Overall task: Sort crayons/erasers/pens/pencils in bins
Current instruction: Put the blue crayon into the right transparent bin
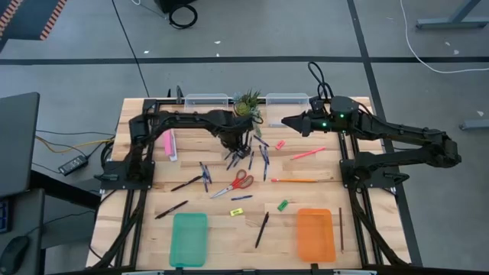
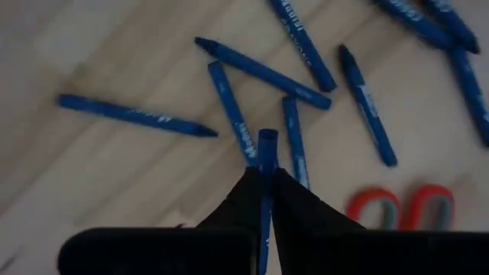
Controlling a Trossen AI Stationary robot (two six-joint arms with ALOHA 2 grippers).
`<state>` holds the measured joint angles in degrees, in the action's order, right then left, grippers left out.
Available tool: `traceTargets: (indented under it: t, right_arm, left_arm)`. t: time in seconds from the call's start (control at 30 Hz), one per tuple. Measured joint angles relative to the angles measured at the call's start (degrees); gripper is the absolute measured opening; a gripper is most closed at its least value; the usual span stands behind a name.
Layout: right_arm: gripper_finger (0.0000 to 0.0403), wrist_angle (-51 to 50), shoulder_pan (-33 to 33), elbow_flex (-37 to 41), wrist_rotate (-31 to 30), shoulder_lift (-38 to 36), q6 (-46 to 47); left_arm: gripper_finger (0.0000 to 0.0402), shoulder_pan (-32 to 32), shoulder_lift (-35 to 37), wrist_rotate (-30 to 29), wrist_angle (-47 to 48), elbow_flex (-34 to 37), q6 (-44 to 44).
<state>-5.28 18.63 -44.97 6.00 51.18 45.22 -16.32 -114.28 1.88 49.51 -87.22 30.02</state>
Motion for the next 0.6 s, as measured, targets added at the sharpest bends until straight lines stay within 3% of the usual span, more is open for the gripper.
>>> traceTargets:
  t: [0.37, 0.6]
  right_arm:
    - [0.0161, -5.8, 0.1, 0.0, 1.6, -1.0, -0.5]
    - [0.0161, -7.5, 0.0, 0.0, 0.6, -1.7, -0.9]
  left_arm:
    - [0.0023, -4.4, 3.6, 0.0, -1.0, -15.9, -1.1]
    - [0.0025, -7.6, 3.7, 7.7, -9.1, -25.3, 2.6]
